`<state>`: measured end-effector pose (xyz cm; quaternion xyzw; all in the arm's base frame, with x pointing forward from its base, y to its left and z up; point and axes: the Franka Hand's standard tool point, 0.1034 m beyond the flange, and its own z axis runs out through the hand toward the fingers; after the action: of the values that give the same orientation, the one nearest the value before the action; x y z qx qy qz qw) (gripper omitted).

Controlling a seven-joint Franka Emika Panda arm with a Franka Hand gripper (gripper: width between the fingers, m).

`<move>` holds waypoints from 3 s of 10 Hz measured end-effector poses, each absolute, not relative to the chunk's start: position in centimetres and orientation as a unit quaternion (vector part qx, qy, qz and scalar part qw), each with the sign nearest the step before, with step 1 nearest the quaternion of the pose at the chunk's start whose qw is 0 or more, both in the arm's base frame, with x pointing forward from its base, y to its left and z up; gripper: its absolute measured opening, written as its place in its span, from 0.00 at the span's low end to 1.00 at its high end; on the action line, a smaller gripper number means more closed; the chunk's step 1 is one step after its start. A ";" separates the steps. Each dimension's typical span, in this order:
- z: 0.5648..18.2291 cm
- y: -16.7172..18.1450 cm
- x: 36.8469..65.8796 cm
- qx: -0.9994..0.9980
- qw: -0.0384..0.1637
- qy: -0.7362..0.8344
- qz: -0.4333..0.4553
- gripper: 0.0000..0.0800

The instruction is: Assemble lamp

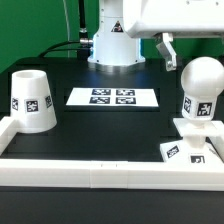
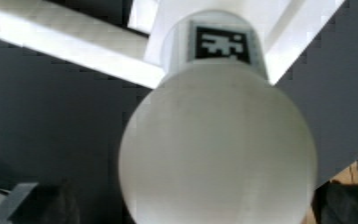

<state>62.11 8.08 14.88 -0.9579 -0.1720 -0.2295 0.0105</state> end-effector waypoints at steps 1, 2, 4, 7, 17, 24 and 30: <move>14.9 8.0 62.1 -0.958 0.010 -0.172 -0.230 0.87; 14.4 8.2 61.7 -0.962 0.014 -0.172 -0.212 0.87; 13.8 9.0 61.4 -0.972 0.023 -0.181 -0.146 0.87; 13.0 8.7 60.8 -0.978 0.028 -0.203 -0.033 0.87; 13.3 8.3 62.3 -0.971 0.027 -0.235 0.044 0.72; 13.2 8.1 62.2 -0.991 0.045 -0.124 0.037 0.72; 13.2 8.8 62.3 -0.987 0.049 0.150 0.023 0.72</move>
Offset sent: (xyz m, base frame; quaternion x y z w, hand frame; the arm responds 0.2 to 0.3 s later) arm 0.0043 -0.0059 -0.0102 -0.0136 -0.1242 -0.0351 0.9915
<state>62.27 8.80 13.18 -0.9872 0.1501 0.0229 0.0494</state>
